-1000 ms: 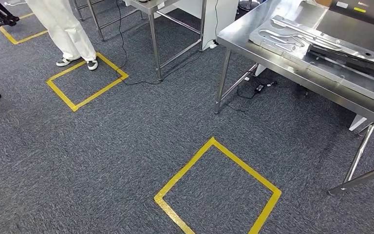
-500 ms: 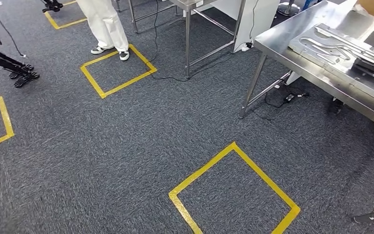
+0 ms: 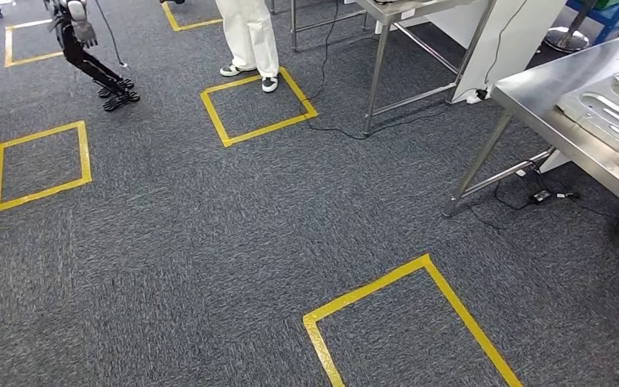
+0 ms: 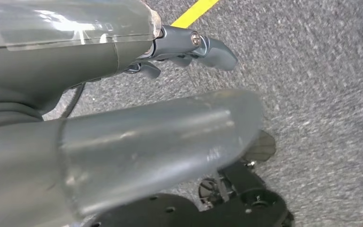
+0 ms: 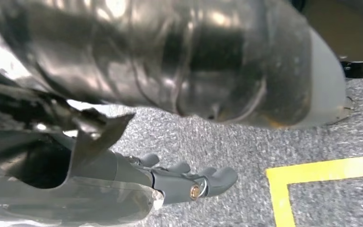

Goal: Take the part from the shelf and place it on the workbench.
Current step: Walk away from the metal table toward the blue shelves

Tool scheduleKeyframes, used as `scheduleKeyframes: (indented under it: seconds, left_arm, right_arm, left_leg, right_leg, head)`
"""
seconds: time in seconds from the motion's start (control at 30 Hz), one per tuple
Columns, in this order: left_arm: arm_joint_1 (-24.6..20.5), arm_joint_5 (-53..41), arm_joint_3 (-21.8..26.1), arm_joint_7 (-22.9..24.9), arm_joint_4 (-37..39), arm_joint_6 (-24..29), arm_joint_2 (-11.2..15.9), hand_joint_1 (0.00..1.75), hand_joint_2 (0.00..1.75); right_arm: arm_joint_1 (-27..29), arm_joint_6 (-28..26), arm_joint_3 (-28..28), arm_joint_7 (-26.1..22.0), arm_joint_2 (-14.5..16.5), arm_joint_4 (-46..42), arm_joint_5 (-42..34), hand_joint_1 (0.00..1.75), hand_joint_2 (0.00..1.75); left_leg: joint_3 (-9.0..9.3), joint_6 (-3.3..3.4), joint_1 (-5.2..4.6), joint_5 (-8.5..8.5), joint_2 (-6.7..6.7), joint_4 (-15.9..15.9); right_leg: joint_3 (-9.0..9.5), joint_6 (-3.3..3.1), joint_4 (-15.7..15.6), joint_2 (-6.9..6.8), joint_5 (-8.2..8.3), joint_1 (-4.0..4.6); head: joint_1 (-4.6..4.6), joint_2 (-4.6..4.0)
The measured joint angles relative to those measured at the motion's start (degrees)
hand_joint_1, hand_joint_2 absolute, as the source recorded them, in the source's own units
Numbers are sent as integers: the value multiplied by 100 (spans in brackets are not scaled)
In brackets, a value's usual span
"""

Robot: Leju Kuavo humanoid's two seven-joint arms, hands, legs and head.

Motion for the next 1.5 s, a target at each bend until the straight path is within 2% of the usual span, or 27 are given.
scheduleKeyframes:
  seconds: [0.07, 0.13, 0.2, 0.27, 0.3, 0.33, 0.37, 0.43, 0.5, 0.57, 0.63, 0.7, 0.77, 0.8, 0.83, 0.87, 0.93, 1.0, 1.07, 1.13, 1.2, 1.27, 1.3, 1.33, 1.37, 1.43, 1.5]
  left_arm:
    - [16, 1, -1, 7, 0, 5, 2, 0, 0]
    - [24, 1, -1, 12, 0, 9, 3, 0, 0]
    - [10, 0, -1, 16, 0, 13, 2, 0, 0]
    - [0, -3, -1, 20, 0, 21, 3, 0, 0]
    - [2, -4, -1, 22, 0, 25, 4, 0, 0]
    - [5, -5, -1, 25, 0, 26, 4, 0, 0]
    - [8, -6, -1, 27, 0, 27, 2, 0, 0]
    - [3, -7, -2, 31, 6, 27, -11, 0, 0]
    - [-8, -9, -3, 43, 17, 27, -28, 0, 0]
    - [0, -11, -3, 54, 24, 27, -34, 0, 0]
    - [19, -10, -3, 58, 26, 31, -28, 0, 0]
    - [5, -7, -3, 60, 27, 37, -23, 0, 0]
    - [-15, -4, -3, 61, 28, 39, -21, 0, 0]
    - [-12, -4, -3, 62, 28, 40, -18, 0, 0]
    - [-2, -4, -3, 63, 28, 42, -15, 0, 0]
    - [8, -4, -3, 64, 28, 43, -12, 0, 0]
    - [8, -3, -4, 66, 41, 43, -31, 0, 0]
    - [-1, -2, -6, 68, 65, 40, -57, 0, 0]
    - [6, 0, -7, 72, 78, 41, -55, 0, 0]
    - [12, 2, -7, 73, 79, 43, -41, 0, 0]
    - [9, 3, -7, 74, 79, 43, -29, 0, 0]
    - [5, 4, -7, 74, 79, 43, -22, 0, 0]
    - [3, 4, -7, 75, 79, 43, -22, 0, 0]
    - [2, 4, -7, 75, 79, 43, -22, 0, 0]
    - [3, 4, -7, 76, 80, 43, -24, 0, 0]
    - [3, 5, -7, 76, 87, 42, -51, 0, 0]
    - [-11, 8, -7, 81, 98, 41, -95, 0, 0]
  right_arm:
    - [-22, 0, 0, -1, -1, 1, 15, 0, 0]
    - [-30, 3, 0, -1, -3, 2, 28, 0, 0]
    - [-21, 6, -1, 1, -8, 4, 36, 0, 0]
    - [-12, 5, -3, 4, -10, 8, 46, 0, 0]
    - [-11, 5, -4, 5, -11, 12, 50, 0, 0]
    - [-11, 6, -5, 5, -11, 16, 54, 0, 0]
    - [-12, 7, -5, 5, -11, 19, 56, 0, 0]
    - [-5, 7, -10, 5, -21, 22, 60, 0, 0]
    - [-10, 7, -17, 4, -38, 23, 71, 0, 0]
    - [-36, 7, -21, 4, -43, 24, 87, 0, 0]
    - [-45, 10, -21, 5, -36, 25, 103, 0, 0]
    - [-27, 20, -23, 4, -26, 28, 114, 0, 0]
    - [-14, 26, -24, 4, -19, 32, 122, 0, 0]
    - [-14, 27, -24, 4, -17, 33, 126, 0, 0]
    - [-15, 26, -24, 4, -15, 33, 130, 0, 0]
    - [-17, 26, -24, 4, -14, 34, 134, 0, 0]
    - [-19, 23, -26, 5, -27, 30, 140, 0, 0]
    - [-26, 25, -32, 4, -44, 25, 143, 0, 0]
    - [-50, 27, -35, 4, -46, 26, 145, 0, 0]
    - [-70, 27, -36, 4, -42, 29, 149, 0, 0]
    - [-65, 28, -38, 4, -36, 33, 153, 0, 0]
    - [-52, 27, -41, 4, -35, 35, 156, 0, 0]
    - [-49, 27, -42, 4, -35, 35, 157, 0, 0]
    - [-46, 27, -43, 5, -36, 36, 157, 0, 0]
    - [-44, 27, -44, 5, -37, 36, 158, 0, 0]
    - [-36, 24, -48, 6, -57, 35, 158, 0, 0]
    - [-30, 21, -59, 2, -91, 30, 160, 0, 0]
  left_leg:
    - [-8, 74, -7, 22, -104, -14]
    - [4, 154, 11, 57, -205, -59]
    - [2, 212, 13, 84, -308, -80]
    - [-15, 237, -9, 91, -434, -74]
    - [-14, 243, -24, 92, -510, -70]
    - [-7, 244, -38, 91, -592, -67]
    - [6, 244, -49, 91, -675, -64]
    - [18, 237, -52, 90, -825, -63]
    - [-16, 194, -25, 104, -948, -62]
    - [-50, 119, 2, 133, -1061, -89]
    - [-85, 76, -5, 90, -910, -20]
    - [-328, 46, -5, -196, -568, 485]
    - [-730, -21, 40, -540, -412, 1251]
    - [-848, -60, 74, -585, -389, 1472]
    - [-857, -107, 115, -517, -367, 1485]
    - [-742, -160, 163, -351, -327, 1266]
    - [-354, -283, 247, -5, -150, 534]
    - [-178, -258, 264, 72, -52, 191]
    - [-213, -113, 231, 20, -128, 229]
    - [-225, -11, 192, 14, -221, 238]
    - [-224, 57, 137, 30, -318, 212]
    - [-226, 95, 59, 45, -433, 190]
    - [-223, 112, 20, 46, -499, 185]
    - [-211, 132, -18, 43, -579, 184]
    - [-192, 153, -46, 38, -661, 184]
    - [-149, 228, -63, 42, -816, 164]
    - [-125, 261, -23, 53, -949, 119]
  right_leg:
    - [33, 69, -8, -55, -15, -4]
    - [-19, 124, 169, 132, -176, -27]
    - [-296, 142, 786, 443, -553, -41]
    - [-660, 133, 1505, 564, -839, -39]
    - [-750, 118, 1652, 579, -823, -36]
    - [-726, 92, 1550, 593, -679, -30]
    - [-600, 53, 1241, 633, -447, -17]
    - [-266, -60, 441, 875, -28, 18]
    - [-110, -139, 45, 1056, 102, 50]
    - [-77, -171, -43, 988, 122, 67]
    - [20, -195, -215, 849, 190, 40]
    - [114, -209, -355, 670, 235, 12]
    - [135, -199, -370, 483, 215, 6]
    - [141, -176, -359, 398, 192, -6]
    - [153, -139, -341, 318, 163, -28]
    - [170, -88, -313, 246, 125, -59]
    - [191, 46, -198, 128, 13, -103]
    - [177, 157, -54, 52, -103, -102]
    - [186, 200, -7, 12, -140, -113]
    - [182, 213, 66, 107, -226, -156]
    - [-48, 165, 553, 359, -548, -161]
    - [-516, 38, 1406, 519, -907, -86]
    - [-720, -36, 1726, 538, -965, -20]
    - [-841, -125, 1844, 559, -888, 69]
    - [-851, -218, 1729, 594, -699, 167]
    - [-670, -419, 1004, 830, -206, 366]
    - [-532, -522, 432, 1081, 59, 477]
  head:
    - [-1, 0]
    - [0, 0]
    - [1, 0]
    - [-1, 0]
    - [-1, 0]
    - [-1, 0]
    - [-1, 0]
    - [-1, 0]
    - [1, 0]
    - [3, 0]
    - [3, 0]
    - [2, 0]
    - [0, 0]
    - [-1, 0]
    - [-1, 0]
    - [0, 0]
    - [-3, 0]
    - [11, 0]
    - [30, 0]
    - [29, 0]
    - [30, 0]
    - [29, 0]
    - [28, 0]
    - [28, 0]
    - [28, 0]
    - [24, 0]
    - [23, 0]
